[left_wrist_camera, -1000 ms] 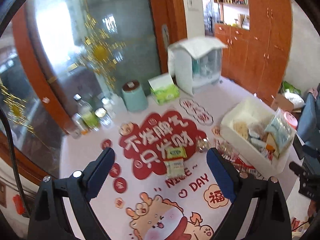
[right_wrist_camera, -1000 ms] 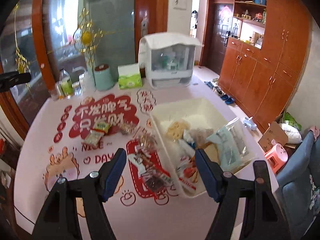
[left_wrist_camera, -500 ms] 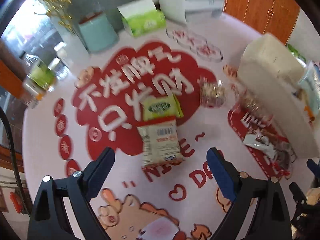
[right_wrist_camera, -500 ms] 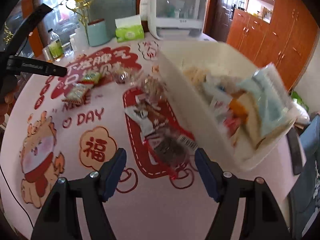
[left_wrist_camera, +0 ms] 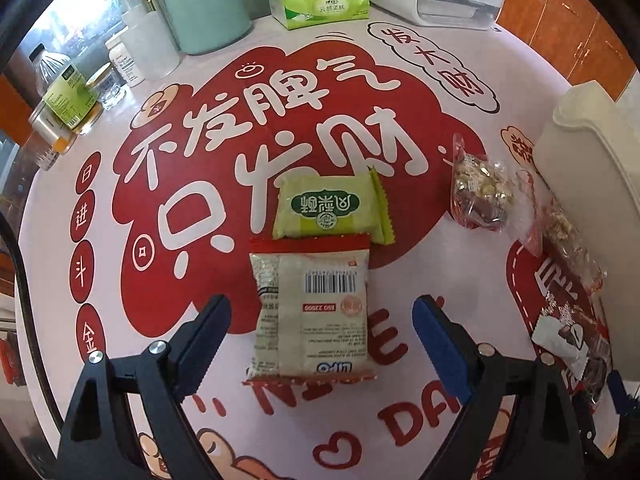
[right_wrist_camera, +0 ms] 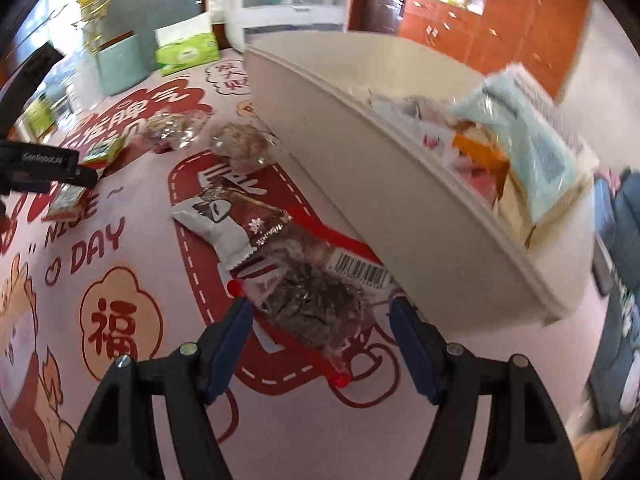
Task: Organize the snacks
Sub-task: 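Grasp the white LIPO cracker bag with the left tool while the right grasps a small wrapped snack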
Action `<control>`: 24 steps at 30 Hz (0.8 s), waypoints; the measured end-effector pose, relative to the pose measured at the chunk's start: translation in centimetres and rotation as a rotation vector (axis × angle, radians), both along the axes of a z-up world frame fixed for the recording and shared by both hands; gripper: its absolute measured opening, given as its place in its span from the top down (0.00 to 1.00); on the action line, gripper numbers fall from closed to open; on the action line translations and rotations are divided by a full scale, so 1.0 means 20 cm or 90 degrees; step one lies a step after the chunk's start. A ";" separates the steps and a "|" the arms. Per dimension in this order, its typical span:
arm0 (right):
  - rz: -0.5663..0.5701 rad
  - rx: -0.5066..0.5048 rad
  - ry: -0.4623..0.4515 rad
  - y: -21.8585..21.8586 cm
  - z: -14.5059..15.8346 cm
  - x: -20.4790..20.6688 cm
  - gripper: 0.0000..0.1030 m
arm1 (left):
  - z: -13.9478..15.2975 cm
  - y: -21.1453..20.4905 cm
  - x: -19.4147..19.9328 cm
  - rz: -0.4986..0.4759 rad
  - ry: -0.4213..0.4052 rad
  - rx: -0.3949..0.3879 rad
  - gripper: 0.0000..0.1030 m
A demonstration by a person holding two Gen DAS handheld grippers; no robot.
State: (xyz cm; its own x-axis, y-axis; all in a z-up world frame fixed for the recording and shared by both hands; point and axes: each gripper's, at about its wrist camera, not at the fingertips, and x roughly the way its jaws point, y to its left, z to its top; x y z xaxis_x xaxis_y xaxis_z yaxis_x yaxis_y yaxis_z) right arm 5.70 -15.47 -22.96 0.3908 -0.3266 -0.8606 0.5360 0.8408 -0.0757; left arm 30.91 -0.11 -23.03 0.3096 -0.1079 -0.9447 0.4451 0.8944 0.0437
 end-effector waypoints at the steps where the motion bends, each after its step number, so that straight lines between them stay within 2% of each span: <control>1: -0.006 0.006 0.001 0.00 -0.01 0.00 0.31 | -0.01 -0.01 0.00 0.003 -0.002 0.002 0.11; 8: -0.024 0.020 -0.020 0.01 -0.02 0.01 0.23 | -0.08 0.02 0.00 0.043 0.023 -0.001 0.11; 14: -0.018 0.052 -0.026 0.04 -0.01 0.06 0.23 | -0.09 0.03 -0.01 0.057 0.033 -0.008 0.11; 22: -0.104 0.069 -0.042 -0.04 -0.01 0.13 0.22 | -0.08 0.02 -0.03 0.066 0.031 -0.006 0.11; 24: -0.117 0.058 -0.037 -0.05 -0.02 0.15 0.22 | -0.08 0.02 -0.03 0.067 0.035 -0.011 0.14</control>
